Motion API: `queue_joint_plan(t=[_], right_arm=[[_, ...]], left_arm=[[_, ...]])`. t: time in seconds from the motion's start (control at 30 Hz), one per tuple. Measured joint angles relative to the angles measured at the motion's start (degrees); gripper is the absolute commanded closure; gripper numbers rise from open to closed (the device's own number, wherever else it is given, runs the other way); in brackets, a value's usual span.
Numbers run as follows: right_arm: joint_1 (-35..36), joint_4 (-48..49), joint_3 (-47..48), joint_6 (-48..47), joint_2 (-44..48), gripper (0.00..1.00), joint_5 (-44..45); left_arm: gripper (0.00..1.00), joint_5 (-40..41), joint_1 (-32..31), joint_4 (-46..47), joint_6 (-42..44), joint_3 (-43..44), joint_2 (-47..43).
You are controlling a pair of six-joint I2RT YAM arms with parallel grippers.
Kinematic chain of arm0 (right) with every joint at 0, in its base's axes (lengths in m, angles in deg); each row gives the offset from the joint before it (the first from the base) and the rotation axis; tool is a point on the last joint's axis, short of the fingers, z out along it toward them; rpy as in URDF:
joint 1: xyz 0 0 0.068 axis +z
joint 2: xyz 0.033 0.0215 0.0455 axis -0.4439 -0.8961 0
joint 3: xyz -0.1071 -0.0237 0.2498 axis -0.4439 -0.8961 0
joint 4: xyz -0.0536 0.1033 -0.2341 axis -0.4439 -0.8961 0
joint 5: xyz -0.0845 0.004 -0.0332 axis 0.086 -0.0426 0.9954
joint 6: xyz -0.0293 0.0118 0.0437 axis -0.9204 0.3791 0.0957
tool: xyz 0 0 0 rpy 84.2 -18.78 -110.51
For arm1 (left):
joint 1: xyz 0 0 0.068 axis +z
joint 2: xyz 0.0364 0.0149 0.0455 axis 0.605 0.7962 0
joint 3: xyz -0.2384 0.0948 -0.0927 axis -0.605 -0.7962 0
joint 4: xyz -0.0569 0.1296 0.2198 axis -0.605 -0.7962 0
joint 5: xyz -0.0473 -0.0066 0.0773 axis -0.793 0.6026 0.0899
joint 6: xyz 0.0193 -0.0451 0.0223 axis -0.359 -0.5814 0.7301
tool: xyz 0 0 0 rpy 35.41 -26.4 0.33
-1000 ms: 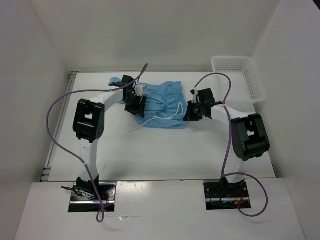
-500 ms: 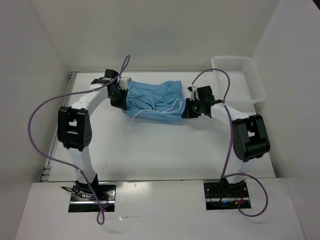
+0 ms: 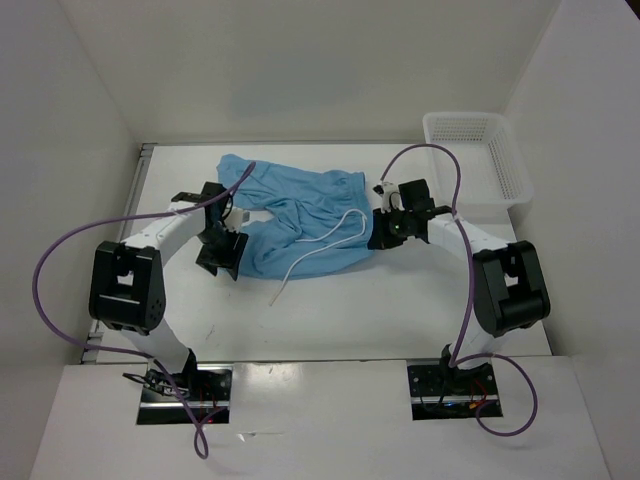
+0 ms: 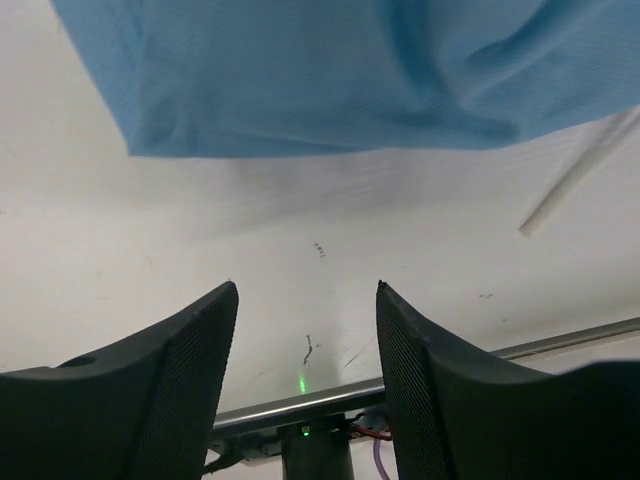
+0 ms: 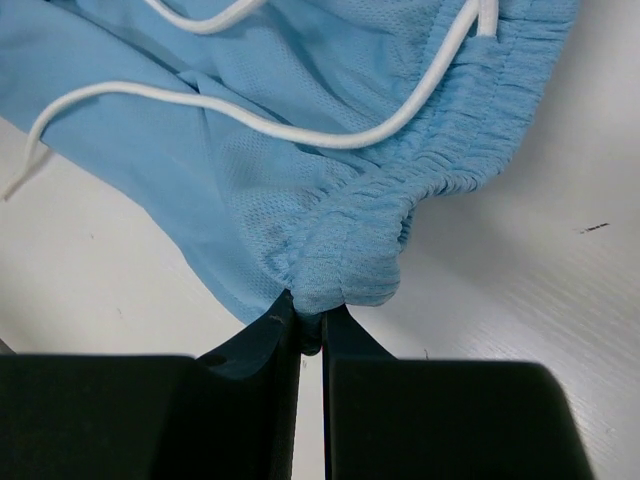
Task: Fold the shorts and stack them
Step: Flatten the shorts out
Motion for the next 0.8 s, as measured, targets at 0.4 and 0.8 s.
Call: queue_joint_plan(t=[0.4, 0.8], right_arm=[[0.02, -2.47, -2.73, -1.57, 4.76, 0.19, 4.13], [0.02, -1.11, -2.86, 3.34, 1.97, 0.53, 6.47]], left_arm=[[0.23, 4.81, 6.99, 8.46, -0.02, -0.13, 5.86], [0.69, -0.48, 7.41, 9.40, 0.04, 4.37, 13.29]])
